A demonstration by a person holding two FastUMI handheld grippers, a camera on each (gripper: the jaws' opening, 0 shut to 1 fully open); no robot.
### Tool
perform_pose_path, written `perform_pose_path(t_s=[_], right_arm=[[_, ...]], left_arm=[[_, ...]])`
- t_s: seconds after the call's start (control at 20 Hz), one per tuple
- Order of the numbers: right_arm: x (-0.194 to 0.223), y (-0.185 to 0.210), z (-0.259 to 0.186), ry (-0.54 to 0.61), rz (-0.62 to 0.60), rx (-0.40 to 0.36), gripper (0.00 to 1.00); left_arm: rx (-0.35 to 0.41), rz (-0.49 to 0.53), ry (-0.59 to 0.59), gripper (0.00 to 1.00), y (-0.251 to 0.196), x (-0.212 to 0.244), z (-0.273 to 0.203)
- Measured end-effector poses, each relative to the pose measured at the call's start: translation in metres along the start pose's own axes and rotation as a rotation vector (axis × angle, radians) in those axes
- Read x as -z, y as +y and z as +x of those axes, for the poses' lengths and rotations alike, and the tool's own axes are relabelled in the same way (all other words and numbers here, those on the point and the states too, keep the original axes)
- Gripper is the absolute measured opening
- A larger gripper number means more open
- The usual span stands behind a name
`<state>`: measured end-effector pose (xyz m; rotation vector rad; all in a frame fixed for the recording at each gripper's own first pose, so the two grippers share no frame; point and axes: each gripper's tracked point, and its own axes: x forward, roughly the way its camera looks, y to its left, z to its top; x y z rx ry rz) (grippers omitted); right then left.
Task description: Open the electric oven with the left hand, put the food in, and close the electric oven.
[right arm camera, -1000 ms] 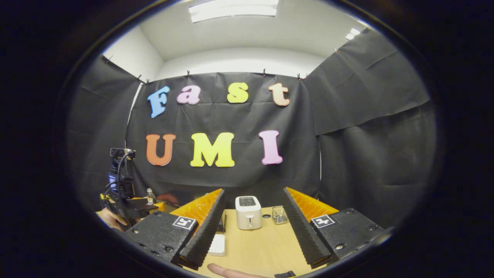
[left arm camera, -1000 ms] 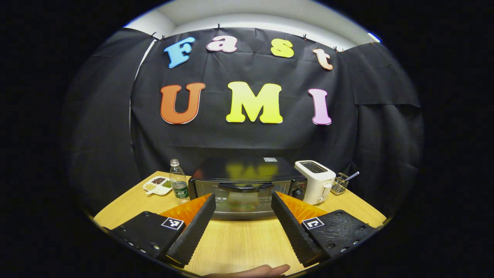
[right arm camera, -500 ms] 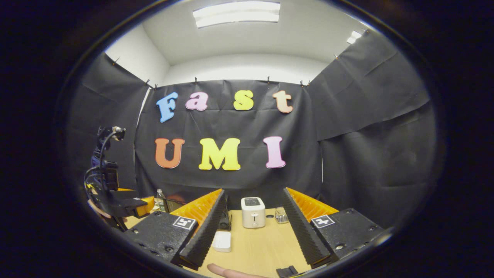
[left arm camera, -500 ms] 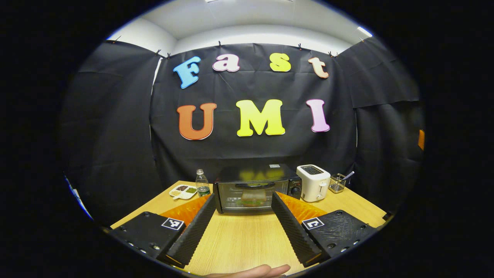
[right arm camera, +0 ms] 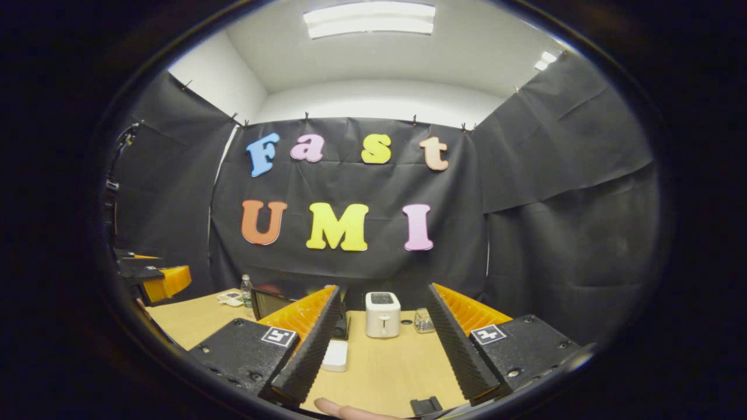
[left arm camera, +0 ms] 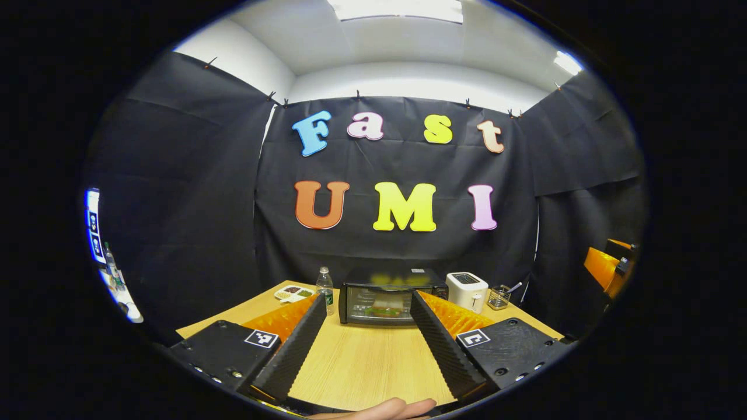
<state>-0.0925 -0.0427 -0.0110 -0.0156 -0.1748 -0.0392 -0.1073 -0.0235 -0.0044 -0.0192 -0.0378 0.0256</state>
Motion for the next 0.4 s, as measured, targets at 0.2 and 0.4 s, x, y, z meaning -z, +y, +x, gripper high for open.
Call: perform_pose_path(t_s=[0.2, 0.4], right_arm=[[0.01, -0.002, 0.0, 0.017, 0.017, -0.001, 0.94], [0.015, -0.008, 0.001, 0.029, 0.025, 0.006, 0.94]], left_arm=[[0.017, 0.009, 0.005, 0.94, -0.006, 0.014, -0.004], [0.028, 0.046, -0.02, 0.95, -0.009, 0.011, -0.005]])
